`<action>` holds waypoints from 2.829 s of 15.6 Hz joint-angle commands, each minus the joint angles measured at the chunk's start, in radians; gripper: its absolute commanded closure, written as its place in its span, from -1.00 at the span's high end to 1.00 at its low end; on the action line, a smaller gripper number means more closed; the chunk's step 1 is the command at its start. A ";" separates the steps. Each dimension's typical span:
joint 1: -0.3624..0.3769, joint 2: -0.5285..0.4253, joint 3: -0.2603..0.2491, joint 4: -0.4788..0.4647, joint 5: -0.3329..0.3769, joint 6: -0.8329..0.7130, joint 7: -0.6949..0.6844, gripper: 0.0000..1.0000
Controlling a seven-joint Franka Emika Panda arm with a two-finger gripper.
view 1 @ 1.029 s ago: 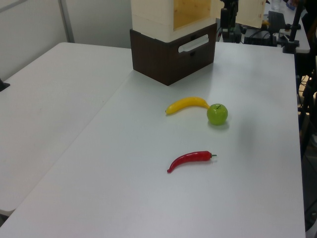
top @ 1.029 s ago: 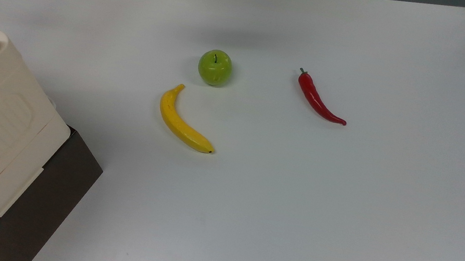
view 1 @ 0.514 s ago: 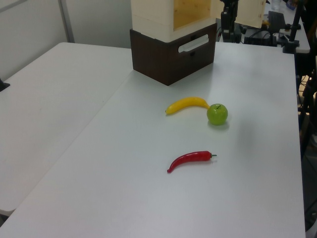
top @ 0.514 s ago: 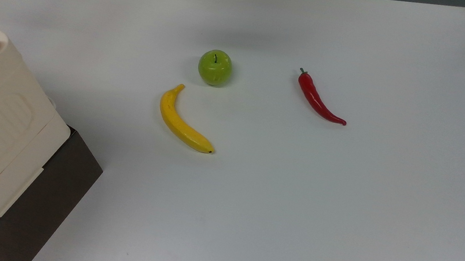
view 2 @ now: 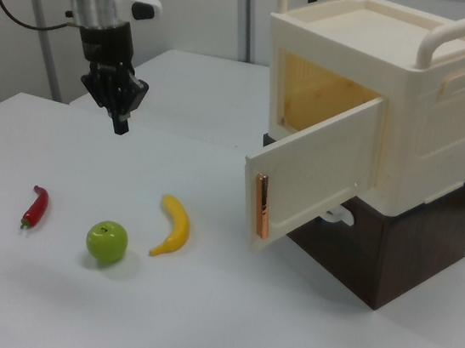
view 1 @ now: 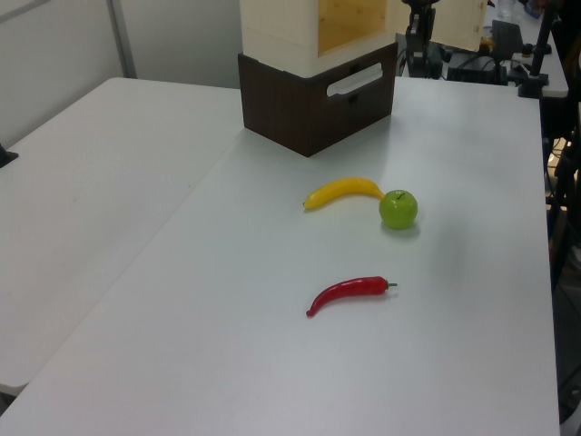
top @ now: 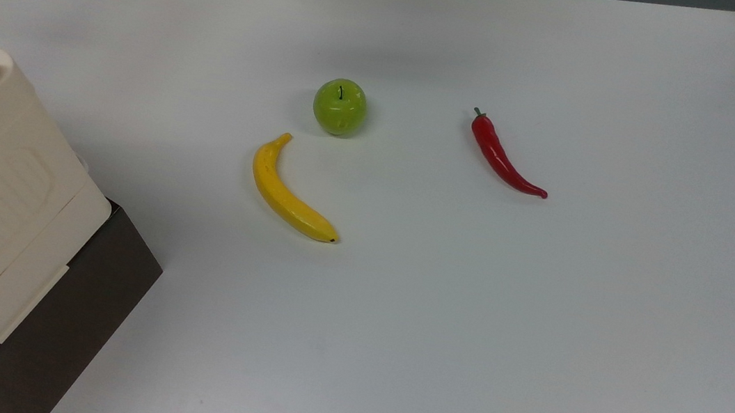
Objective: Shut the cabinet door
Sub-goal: 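Move the gripper toward the open cream cabinet door's outer edge, then push the open door with the gripper, swinging it toward the cabinet front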
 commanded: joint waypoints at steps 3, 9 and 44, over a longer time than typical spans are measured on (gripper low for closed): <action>-0.033 -0.012 -0.017 0.010 -0.009 -0.015 -0.009 -0.99; -0.161 -0.024 -0.020 0.116 -0.010 -0.014 -0.009 -0.99; -0.355 0.073 -0.155 0.150 0.148 0.302 0.023 -0.99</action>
